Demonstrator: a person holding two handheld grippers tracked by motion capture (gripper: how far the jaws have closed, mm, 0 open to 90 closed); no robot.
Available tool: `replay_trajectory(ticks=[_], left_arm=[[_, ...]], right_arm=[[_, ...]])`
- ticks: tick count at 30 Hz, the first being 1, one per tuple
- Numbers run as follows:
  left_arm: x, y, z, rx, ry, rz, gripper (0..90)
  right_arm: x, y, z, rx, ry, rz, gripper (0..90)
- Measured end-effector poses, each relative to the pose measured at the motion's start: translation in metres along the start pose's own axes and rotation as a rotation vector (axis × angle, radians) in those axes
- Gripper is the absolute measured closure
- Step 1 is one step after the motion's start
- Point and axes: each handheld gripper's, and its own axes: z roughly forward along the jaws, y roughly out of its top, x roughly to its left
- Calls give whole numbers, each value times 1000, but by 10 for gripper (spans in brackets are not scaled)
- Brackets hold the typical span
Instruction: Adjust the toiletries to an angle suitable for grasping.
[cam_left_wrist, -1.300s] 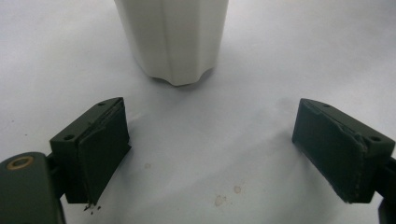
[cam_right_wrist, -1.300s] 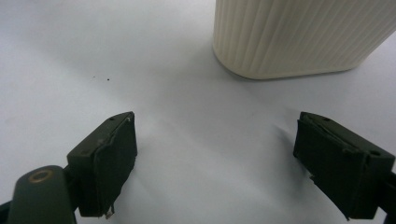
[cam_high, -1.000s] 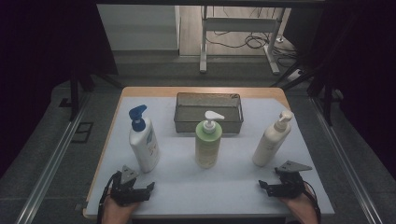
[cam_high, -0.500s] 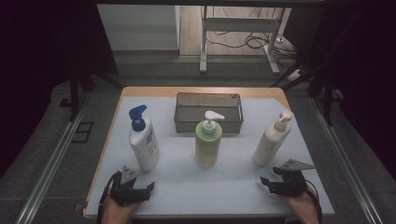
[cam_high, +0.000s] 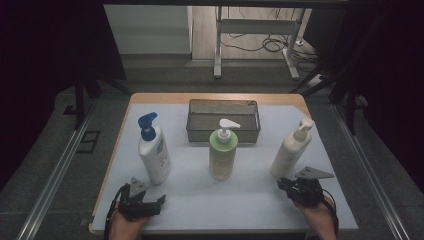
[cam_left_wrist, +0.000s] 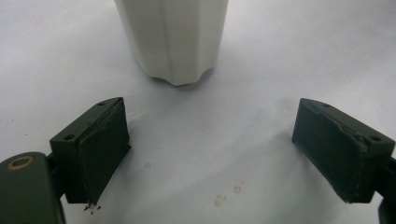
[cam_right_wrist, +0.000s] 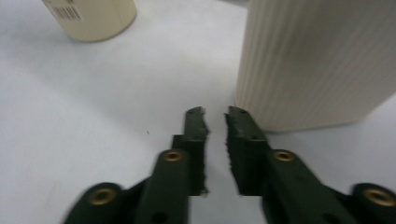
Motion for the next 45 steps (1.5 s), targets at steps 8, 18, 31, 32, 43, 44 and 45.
replay_trajectory(ticks=[8, 18, 31, 32, 43, 44, 45], left_arm=[[0, 0, 0, 0, 1, 0, 106], [0, 0, 0, -1, 2, 0, 106], [0, 0, 0, -1, 1, 0, 107], [0, 0, 0, 0, 1, 0, 107], [0, 0, 0, 0, 1, 0, 106], [0, 0, 0, 0, 1, 0, 107], [0, 0, 0, -1, 1, 0, 106]], right_arm=[[8, 11, 5, -32, -16, 12, 897], [21, 27, 24, -40, -73, -1, 898], [17, 26, 35, -23, -173, 9, 899], [18, 26, 35, -22, -176, 4, 899], [10, 19, 27, -13, -199, 20, 899], [9, 18, 26, -14, -199, 24, 899], [7, 18, 25, -14, -200, 27, 899]])
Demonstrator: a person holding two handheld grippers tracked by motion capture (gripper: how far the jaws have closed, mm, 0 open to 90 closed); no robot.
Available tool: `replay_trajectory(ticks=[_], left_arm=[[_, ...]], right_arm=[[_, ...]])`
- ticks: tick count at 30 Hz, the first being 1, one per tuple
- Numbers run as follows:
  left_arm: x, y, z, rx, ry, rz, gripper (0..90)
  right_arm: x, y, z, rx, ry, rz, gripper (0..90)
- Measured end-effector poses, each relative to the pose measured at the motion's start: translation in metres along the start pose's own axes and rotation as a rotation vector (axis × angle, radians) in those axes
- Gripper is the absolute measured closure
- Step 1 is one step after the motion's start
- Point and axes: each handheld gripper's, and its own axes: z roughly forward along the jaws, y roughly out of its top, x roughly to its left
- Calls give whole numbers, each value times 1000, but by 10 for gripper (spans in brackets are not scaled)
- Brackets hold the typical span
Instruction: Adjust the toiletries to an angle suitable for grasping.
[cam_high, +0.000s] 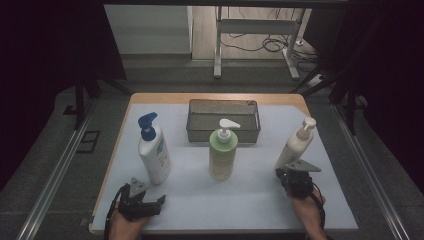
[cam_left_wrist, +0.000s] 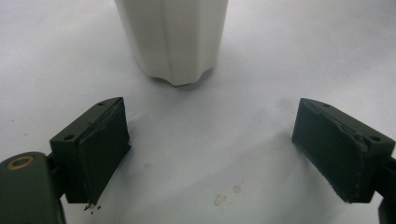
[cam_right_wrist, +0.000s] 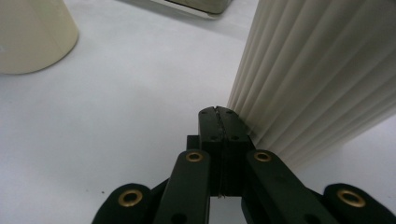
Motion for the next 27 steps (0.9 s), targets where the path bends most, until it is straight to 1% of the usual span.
replay_trajectory(ticks=[7, 14, 17, 27], left_arm=[[0, 0, 0, 0, 0, 0, 106], [0, 0, 0, 0, 0, 0, 106], [0, 0, 0, 0, 0, 0, 106], [0, 0, 0, 0, -1, 0, 106]], right_arm=[[-6, -2, -3, 4, -5, 9, 899], [-16, -6, -9, 7, -12, 23, 899], [-24, -9, -12, 10, -12, 33, 898], [-40, -15, -19, 23, -31, 53, 898]])
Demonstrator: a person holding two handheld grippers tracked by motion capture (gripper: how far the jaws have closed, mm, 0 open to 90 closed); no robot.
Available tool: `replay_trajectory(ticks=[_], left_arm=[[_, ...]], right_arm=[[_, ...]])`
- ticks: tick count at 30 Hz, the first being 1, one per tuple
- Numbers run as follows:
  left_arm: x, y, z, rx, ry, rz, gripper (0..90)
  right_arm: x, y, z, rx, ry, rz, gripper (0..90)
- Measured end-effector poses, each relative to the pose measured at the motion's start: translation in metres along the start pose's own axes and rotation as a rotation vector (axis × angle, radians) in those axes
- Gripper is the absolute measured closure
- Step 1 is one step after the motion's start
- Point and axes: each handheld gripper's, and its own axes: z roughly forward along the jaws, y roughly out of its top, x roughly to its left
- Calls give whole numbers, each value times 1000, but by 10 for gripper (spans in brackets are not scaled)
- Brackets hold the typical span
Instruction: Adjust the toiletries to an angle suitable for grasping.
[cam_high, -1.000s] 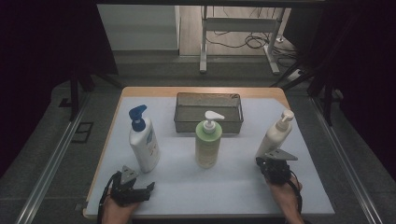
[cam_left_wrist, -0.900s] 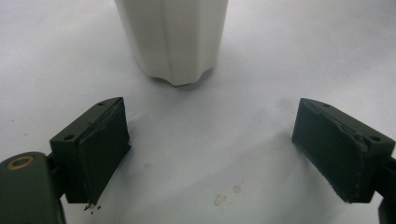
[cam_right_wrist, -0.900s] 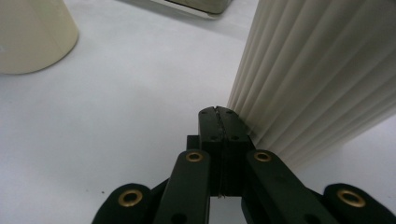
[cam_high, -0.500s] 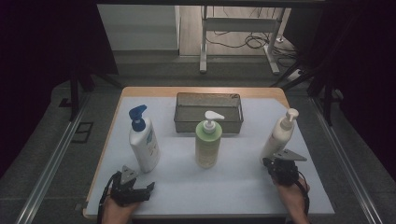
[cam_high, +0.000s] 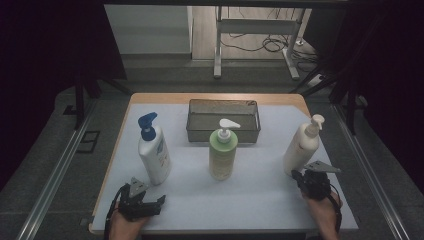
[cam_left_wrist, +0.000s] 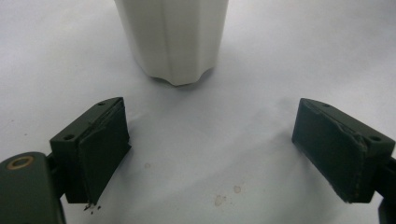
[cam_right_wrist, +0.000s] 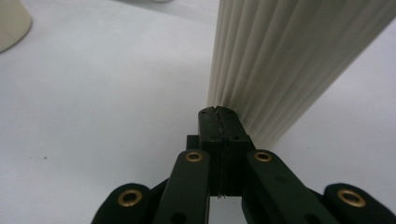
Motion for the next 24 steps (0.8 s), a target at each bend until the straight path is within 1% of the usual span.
replay_trajectory(ticks=[7, 8, 13, 20, 24], left_arm=[[0, 0, 0, 0, 0, 0, 106], [0, 0, 0, 0, 0, 0, 106], [0, 0, 0, 0, 0, 0, 106], [0, 0, 0, 1, 0, 0, 106], [0, 0, 0, 1, 0, 0, 106]], right_arm=[[-13, -2, -3, 2, -22, 24, 895], [-13, -2, -3, 2, -22, 24, 895], [-23, -4, -4, -3, -41, 47, 888], [-35, -4, -2, -10, -44, 81, 882], [-41, -5, 1, -12, -42, 90, 869]])
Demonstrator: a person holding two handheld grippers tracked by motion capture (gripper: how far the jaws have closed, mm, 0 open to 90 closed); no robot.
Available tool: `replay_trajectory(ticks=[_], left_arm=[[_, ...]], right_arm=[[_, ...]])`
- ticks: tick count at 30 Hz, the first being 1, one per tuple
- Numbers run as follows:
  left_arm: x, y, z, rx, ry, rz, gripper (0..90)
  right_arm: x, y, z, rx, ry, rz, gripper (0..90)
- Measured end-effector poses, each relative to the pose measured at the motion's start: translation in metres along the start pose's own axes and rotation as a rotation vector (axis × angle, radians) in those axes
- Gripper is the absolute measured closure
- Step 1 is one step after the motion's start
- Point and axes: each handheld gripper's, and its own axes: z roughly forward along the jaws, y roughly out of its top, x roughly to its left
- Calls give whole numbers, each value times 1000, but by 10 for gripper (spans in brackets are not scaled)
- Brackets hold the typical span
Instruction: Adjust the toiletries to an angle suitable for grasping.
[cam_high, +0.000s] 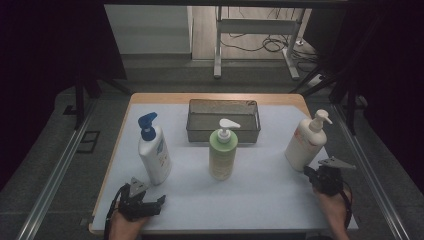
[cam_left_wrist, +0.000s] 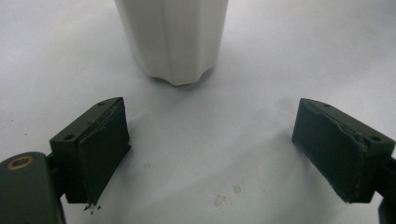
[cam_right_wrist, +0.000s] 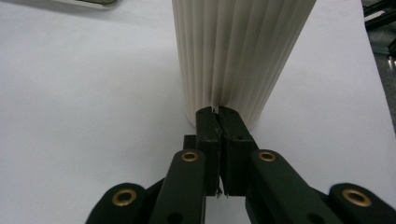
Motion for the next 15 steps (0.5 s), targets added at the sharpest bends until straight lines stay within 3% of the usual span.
replay_trajectory(ticks=[15], left_arm=[[0, 0, 0, 1, 0, -1, 106]], right_arm=[[3, -1, -13, -10, 42, -16, 656]])
